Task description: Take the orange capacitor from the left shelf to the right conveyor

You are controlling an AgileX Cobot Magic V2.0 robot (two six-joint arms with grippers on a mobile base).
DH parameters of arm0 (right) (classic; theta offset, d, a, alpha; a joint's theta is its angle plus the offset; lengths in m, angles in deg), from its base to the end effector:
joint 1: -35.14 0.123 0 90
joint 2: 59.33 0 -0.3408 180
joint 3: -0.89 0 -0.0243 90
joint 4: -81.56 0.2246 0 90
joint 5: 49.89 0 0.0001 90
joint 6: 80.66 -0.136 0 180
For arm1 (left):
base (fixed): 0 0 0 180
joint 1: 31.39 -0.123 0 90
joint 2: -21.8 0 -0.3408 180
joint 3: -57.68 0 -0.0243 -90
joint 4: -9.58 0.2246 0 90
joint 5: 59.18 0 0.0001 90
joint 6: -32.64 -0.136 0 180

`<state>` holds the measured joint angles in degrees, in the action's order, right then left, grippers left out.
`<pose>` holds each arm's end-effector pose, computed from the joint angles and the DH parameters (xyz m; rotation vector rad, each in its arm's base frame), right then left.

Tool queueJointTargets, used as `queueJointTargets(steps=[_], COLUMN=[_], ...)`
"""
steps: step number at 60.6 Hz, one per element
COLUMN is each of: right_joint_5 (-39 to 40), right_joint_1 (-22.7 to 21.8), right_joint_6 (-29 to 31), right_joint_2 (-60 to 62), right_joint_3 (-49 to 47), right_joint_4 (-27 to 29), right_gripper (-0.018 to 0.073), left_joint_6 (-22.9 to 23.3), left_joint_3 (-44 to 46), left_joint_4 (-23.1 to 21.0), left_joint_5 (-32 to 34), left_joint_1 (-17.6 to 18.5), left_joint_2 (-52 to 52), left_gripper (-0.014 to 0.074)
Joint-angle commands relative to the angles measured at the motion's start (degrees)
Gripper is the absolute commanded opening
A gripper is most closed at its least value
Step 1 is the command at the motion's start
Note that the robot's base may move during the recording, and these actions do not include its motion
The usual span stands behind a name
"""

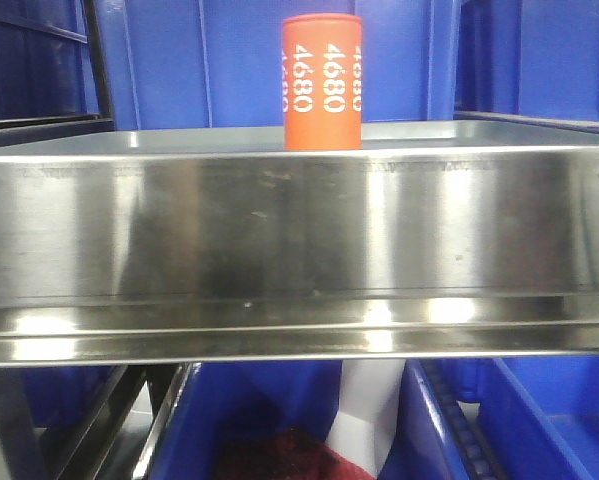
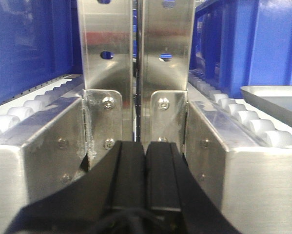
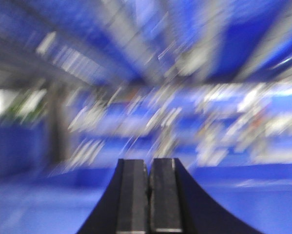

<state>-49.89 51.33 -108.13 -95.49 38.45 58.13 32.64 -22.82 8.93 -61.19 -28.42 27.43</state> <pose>0.0617 0.0179 0.4484 -0.1368 1.2853 0.3028 0.0192 -0.0011 0.2002 0.0315 1.5382 -0.0505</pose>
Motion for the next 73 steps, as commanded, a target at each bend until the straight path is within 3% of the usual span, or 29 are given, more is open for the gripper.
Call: queueJointTargets(steps=[1,7,18,30,66,73], right_joint_5=[-0.4,-3.8,-5.3,-3.9,-3.1,-2.7], right_joint_1=[5.9,13.5,21.6,24.0,24.0,24.0], right_joint_6=[-0.5,-0.5,-1.1,-4.1,-4.8,-4.8], right_joint_2=[-7.1,-14.5,-26.5,-34.4,-46.6,-48.4], right_joint_3=[-5.2,-8.3,-12.0,-12.9,-12.9,-12.9], right_joint_4=[-1.4,-1.4,-0.5,0.6,0.7,1.5], right_gripper=[0.007,0.0193,0.0646,0.0629,0.0629,0.0564], left_joint_6=[0.0,0.0,0.0,0.0,0.0,0.0], left_joint_3=[-1.2,-1.2,-1.2,-1.2,-1.2,-1.2], left_joint_4=[-0.1,-0.1,-0.1,-0.1,-0.1,-0.1], left_joint_5=[5.1,5.1,5.1,5.1,5.1,5.1], left_joint_1=[0.0,0.0,0.0,0.0,0.0,0.0], left_joint_2=[-0.5,-0.5,-0.5,-0.5,-0.5,-0.5], left_gripper=[-0.0126,-0.0126,-0.0126,-0.0126,-0.0126,-0.0126])
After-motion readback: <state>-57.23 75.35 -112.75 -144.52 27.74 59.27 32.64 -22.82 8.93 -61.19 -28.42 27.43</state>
